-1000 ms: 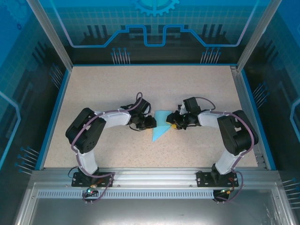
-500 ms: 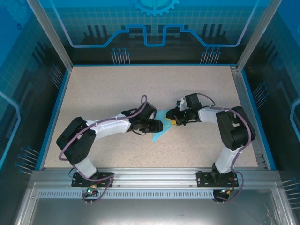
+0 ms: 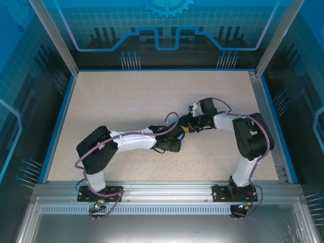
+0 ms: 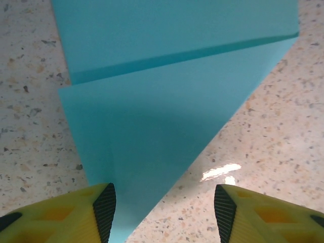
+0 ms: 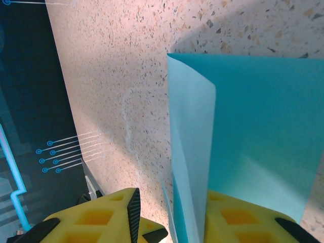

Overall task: Fold a paper plane with a square sheet of paper (pick it up from the middle)
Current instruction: Fourth fold the wing at the center of the table.

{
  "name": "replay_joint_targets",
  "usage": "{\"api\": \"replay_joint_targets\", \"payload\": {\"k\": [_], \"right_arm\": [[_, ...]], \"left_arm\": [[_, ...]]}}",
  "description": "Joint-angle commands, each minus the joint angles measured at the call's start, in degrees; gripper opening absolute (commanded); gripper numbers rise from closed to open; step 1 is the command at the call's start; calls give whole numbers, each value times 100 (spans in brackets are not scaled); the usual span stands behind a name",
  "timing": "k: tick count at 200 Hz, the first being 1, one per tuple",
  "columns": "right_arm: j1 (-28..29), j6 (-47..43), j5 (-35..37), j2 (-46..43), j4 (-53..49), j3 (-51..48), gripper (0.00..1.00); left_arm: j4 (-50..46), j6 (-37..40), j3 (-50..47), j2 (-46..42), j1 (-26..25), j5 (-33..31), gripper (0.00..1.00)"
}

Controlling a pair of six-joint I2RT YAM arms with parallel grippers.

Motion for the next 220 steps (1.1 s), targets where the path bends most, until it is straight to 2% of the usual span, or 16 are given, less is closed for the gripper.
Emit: {"api": "replay_joint_targets", "payload": {"k": [1,68,220], "right_arm": [[-67,-79,-233,76,-121,100,34],[-62,-96,-209,26,-191,92,33],[-28,-96,-137,54,-313,224,32]], "left_arm": [[-207,-168,59,73,-87,-462,57],[-225,-241,85,225,-241,-804,55],[-357,-216,88,298,-350,-1098,33]]}}
